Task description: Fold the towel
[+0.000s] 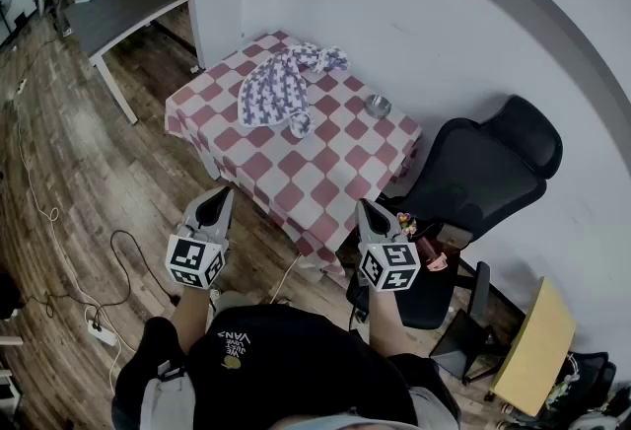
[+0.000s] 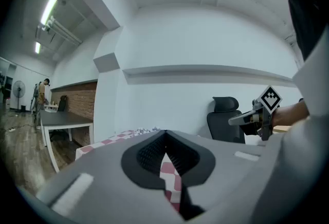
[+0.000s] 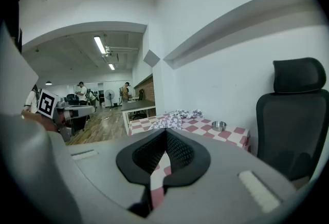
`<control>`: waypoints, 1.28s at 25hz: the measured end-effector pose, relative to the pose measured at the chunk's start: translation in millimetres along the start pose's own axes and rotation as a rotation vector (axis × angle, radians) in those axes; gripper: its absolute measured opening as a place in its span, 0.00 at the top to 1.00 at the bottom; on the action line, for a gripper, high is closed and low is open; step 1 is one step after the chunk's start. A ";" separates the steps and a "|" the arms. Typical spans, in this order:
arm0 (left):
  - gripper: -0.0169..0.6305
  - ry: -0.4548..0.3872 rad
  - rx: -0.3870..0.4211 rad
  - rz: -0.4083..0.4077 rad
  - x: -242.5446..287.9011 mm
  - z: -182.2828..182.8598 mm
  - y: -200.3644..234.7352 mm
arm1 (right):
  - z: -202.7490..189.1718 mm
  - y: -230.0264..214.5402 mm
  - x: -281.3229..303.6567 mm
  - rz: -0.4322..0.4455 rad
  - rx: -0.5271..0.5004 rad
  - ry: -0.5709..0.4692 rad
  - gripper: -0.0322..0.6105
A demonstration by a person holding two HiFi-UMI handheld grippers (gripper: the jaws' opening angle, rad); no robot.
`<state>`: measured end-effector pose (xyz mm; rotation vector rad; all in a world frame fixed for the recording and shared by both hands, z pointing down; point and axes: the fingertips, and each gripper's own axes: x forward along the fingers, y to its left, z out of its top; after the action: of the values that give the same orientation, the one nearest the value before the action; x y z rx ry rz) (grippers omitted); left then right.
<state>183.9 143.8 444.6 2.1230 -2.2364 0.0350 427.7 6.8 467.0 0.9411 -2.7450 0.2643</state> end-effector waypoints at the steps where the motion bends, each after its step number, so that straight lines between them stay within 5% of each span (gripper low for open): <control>1: 0.97 0.000 0.000 -0.004 0.9 -0.3 -4.3 | -1.0 -2.5 -2.1 0.004 0.006 -0.001 0.94; 8: 0.93 0.036 -0.030 -0.029 10.6 -15.5 -14.2 | -8.8 -3.9 3.2 0.049 0.039 -0.016 0.94; 11: 0.67 0.078 -0.032 -0.026 17.3 -27.5 -8.7 | -17.7 -6.1 13.1 0.034 0.093 0.008 0.86; 14: 0.66 0.113 -0.036 -0.047 24.7 -37.2 4.6 | -26.7 -5.8 24.2 0.005 0.138 0.042 0.77; 32: 0.66 0.227 0.001 -0.309 104.1 -40.2 187.9 | -1.0 57.8 160.2 -0.264 0.278 0.109 0.77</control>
<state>-7.9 52.1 495.1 2.3068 -1.7698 0.2486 268.9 -40.9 505.8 1.3021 -2.4898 0.6397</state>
